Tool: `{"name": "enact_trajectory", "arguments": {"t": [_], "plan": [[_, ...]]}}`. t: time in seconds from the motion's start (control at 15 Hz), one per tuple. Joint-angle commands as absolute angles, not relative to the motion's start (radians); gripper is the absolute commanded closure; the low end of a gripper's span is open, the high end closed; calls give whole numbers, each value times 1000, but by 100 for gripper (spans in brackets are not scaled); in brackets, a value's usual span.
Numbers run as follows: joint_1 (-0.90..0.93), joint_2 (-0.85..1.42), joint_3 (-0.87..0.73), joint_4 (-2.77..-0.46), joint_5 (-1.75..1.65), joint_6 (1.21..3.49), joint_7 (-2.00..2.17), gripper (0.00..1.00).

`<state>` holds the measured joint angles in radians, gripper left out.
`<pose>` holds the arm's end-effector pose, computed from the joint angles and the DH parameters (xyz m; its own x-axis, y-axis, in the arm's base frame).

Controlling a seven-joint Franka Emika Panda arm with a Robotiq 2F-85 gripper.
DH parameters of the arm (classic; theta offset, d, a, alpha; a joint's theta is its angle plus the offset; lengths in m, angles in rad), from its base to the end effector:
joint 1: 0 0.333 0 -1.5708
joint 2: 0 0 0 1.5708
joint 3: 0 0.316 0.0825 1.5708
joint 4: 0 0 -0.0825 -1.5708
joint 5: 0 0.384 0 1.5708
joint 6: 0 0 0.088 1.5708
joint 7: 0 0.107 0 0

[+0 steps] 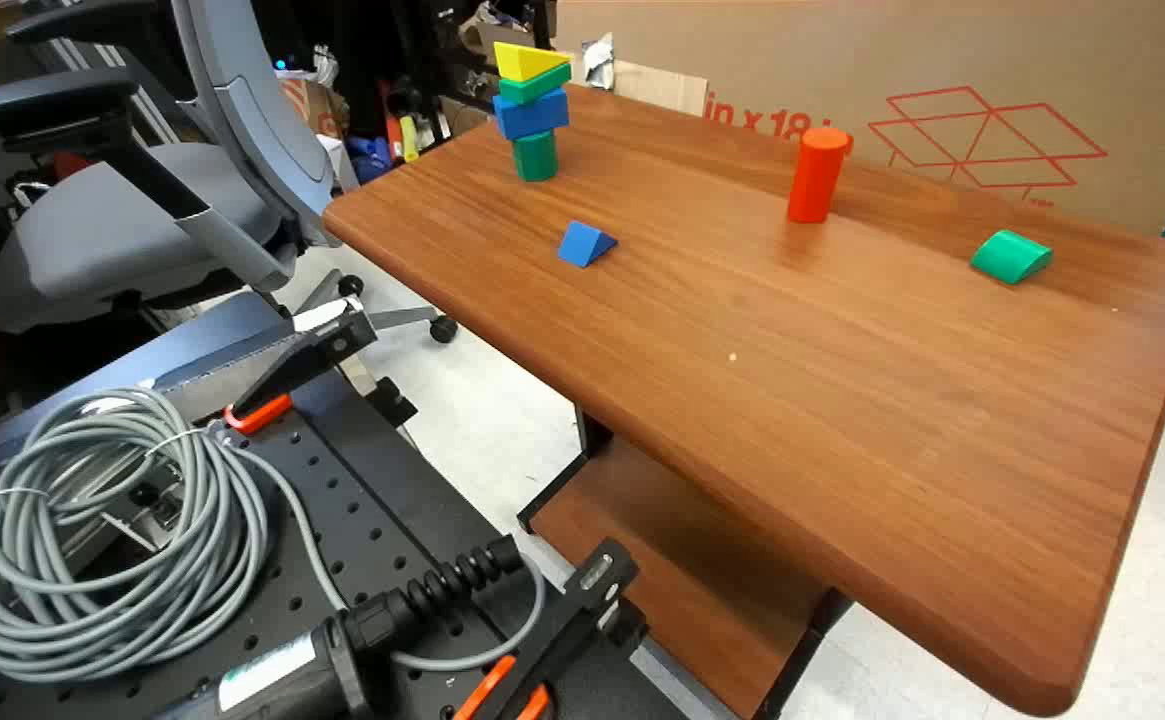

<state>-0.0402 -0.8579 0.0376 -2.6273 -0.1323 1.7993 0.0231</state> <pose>0.2989 -0.0109 0.5037 0.9995 -0.0077 0.0304 -0.0124 -0.9876 0.1568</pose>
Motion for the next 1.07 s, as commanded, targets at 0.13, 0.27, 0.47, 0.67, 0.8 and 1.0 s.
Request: {"name": "enact_trajectory", "arguments": {"t": [0.13,0.27,0.47,0.67,0.8,1.0], "plan": [[-31,-857,31,-2624,-137,1797,28,0],[-31,-857,31,-2624,-137,1797,28,0],[-31,-857,31,-2624,-137,1797,28,0],[-18,-785,45,-2594,-118,1829,42,0],[0,-705,55,-2566,-101,1853,45,0],[36,-536,87,-2511,-71,1894,55,0]]}}
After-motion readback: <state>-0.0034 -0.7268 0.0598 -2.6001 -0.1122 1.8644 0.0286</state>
